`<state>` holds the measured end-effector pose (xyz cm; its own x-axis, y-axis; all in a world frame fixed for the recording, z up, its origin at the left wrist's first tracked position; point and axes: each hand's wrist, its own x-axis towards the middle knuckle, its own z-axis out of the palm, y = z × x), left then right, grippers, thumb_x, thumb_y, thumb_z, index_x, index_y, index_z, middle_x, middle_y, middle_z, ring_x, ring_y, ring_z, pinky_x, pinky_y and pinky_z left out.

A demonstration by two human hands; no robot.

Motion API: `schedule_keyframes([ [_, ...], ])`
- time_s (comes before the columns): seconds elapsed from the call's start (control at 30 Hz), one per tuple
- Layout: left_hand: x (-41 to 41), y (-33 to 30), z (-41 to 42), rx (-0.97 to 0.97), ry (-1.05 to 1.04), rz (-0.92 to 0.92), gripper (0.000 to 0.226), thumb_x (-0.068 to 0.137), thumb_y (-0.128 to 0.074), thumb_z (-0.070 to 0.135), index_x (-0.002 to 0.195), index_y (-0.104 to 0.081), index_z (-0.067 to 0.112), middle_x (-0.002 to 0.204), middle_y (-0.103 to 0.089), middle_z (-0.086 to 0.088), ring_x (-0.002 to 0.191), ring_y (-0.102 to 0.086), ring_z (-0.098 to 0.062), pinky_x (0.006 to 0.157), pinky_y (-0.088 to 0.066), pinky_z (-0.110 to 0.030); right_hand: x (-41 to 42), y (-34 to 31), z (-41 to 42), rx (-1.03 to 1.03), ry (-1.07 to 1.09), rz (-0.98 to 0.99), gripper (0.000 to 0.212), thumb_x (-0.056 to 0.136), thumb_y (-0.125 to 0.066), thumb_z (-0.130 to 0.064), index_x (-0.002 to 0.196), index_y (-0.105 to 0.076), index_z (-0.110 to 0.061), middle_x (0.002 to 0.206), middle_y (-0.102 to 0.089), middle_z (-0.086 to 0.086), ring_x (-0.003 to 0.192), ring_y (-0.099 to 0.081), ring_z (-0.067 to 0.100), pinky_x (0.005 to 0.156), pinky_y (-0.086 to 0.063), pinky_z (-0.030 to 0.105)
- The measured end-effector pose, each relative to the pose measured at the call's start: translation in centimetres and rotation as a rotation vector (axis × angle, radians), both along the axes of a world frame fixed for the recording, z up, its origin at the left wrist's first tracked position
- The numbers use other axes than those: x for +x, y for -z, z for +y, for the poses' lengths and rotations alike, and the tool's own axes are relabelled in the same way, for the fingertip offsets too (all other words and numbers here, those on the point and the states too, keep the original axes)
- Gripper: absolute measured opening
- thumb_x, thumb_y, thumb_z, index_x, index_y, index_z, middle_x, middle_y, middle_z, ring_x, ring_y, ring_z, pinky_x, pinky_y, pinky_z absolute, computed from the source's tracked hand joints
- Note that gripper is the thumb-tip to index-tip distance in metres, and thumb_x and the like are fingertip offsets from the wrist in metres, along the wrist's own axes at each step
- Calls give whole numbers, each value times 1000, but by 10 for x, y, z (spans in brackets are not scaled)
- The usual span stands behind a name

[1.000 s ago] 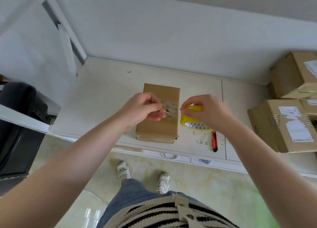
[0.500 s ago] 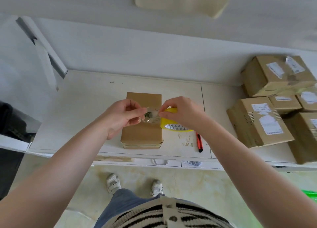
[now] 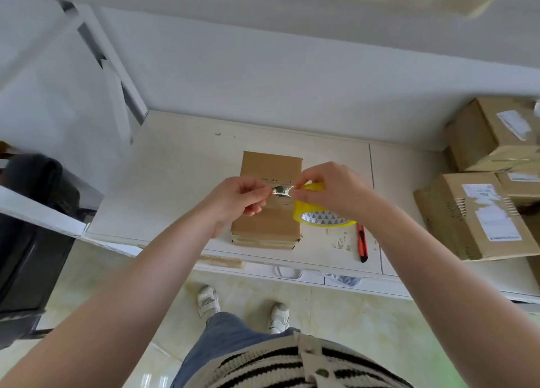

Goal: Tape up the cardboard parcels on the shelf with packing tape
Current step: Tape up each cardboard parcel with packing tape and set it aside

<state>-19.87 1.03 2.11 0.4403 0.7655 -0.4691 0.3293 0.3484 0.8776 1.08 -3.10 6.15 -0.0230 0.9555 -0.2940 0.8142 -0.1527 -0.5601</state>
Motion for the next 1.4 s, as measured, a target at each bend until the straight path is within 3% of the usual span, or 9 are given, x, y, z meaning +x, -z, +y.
schedule_keyframes([
  [0.17,-5,1,-1,-117,-30,-100,6,91,-67,15,90,-71,10,64,-62,7,60,-55,-5,71,-50,-21,1,3,1,-20,-17,-13,5,85,-68,-48,85,-69,-43,103,-65,-23,103,-59,7,92,-48,36],
  [0.3,-13,-2,3,15,11,-2,4,84,-75,7,83,-72,10,65,-68,3,61,-60,-7,62,-49,-17,3,5,0,-32,6,12,10,84,-68,-47,90,-72,-40,97,-62,-26,102,-58,4,89,-47,32],
  [0.47,-11,-6,7,176,75,120,11,78,-81,7,79,-70,11,65,-65,2,56,-59,-4,60,-50,-15,0,7,-3,-3,14,-60,10,85,-65,-50,90,-70,-43,106,-66,-21,94,-60,5,82,-52,33],
  [0.6,-14,-10,7,-23,68,-84,9,78,-76,7,85,-71,7,71,-68,-1,62,-61,-7,66,-52,-17,3,2,-4,12,19,-98,10,86,-64,-50,90,-70,-43,101,-65,-23,91,-57,3,67,-44,23],
  [0.7,-17,-10,7,-141,62,-213,21,78,-68,19,93,-71,5,79,-72,-1,72,-67,-8,70,-53,-18,6,0,-3,24,8,-120,10,87,-63,-52,91,-69,-44,101,-64,-24,90,-58,3,68,-44,22],
  [0.93,-19,-15,14,-168,126,-42,6,89,-66,5,91,-72,4,73,-72,-1,65,-64,-8,65,-53,-17,7,-6,-5,-21,-39,-100,6,85,-65,-53,87,-68,-49,90,-62,-30,78,-65,8,60,-40,20],
  [1.17,-13,-13,13,236,190,257,4,90,-70,9,87,-72,10,71,-73,4,62,-62,-5,67,-52,-20,2,-2,-4,-30,-37,-144,10,88,-64,-51,93,-69,-43,95,-63,-22,60,-53,-1,56,-36,20],
  [1.4,-12,-9,9,12,143,121,11,95,-62,6,89,-70,10,73,-70,1,65,-61,-7,69,-52,-18,1,-5,0,7,-87,-243,9,87,-63,-51,89,-68,-44,82,-59,-24,70,-51,-2,58,-35,21],
])
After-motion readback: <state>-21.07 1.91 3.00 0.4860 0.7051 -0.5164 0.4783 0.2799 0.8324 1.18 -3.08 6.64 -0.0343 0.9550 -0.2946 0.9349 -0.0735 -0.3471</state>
